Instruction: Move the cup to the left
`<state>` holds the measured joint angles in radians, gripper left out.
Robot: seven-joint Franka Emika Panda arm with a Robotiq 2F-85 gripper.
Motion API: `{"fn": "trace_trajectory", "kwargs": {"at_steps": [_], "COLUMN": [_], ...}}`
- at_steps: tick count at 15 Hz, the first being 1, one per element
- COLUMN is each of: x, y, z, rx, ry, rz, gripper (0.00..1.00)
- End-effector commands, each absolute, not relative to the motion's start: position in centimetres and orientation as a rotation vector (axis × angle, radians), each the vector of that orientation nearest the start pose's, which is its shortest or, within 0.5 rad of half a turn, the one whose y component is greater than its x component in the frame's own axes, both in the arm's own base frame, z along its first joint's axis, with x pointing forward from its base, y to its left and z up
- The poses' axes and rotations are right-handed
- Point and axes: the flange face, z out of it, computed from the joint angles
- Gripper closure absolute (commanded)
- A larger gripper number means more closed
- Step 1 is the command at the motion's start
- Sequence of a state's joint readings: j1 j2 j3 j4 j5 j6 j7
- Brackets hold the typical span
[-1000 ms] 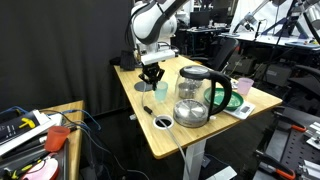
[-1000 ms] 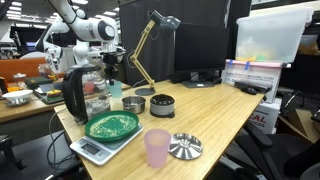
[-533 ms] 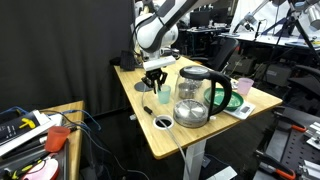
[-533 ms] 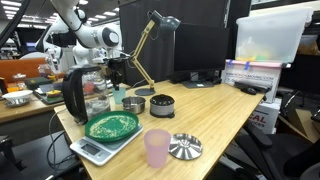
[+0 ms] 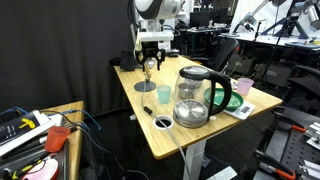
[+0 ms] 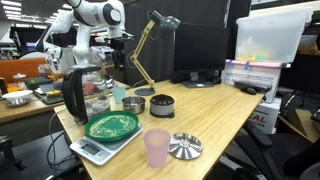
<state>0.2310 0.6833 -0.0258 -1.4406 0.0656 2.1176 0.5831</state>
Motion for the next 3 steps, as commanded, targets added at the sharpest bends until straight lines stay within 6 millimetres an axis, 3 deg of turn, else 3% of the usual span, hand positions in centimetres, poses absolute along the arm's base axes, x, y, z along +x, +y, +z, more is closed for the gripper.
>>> {"fn": "trace_trajectory", "kwargs": {"at_steps": [1,3], "x": [70.30,70.11], "y": [15.43,15.57], "z": [28.26,27.36], "rx": [-3.046,-3.050], "ry": [0.626,0.624], "rz": [0.046,0.065], "gripper": [0.22,0.22]}}
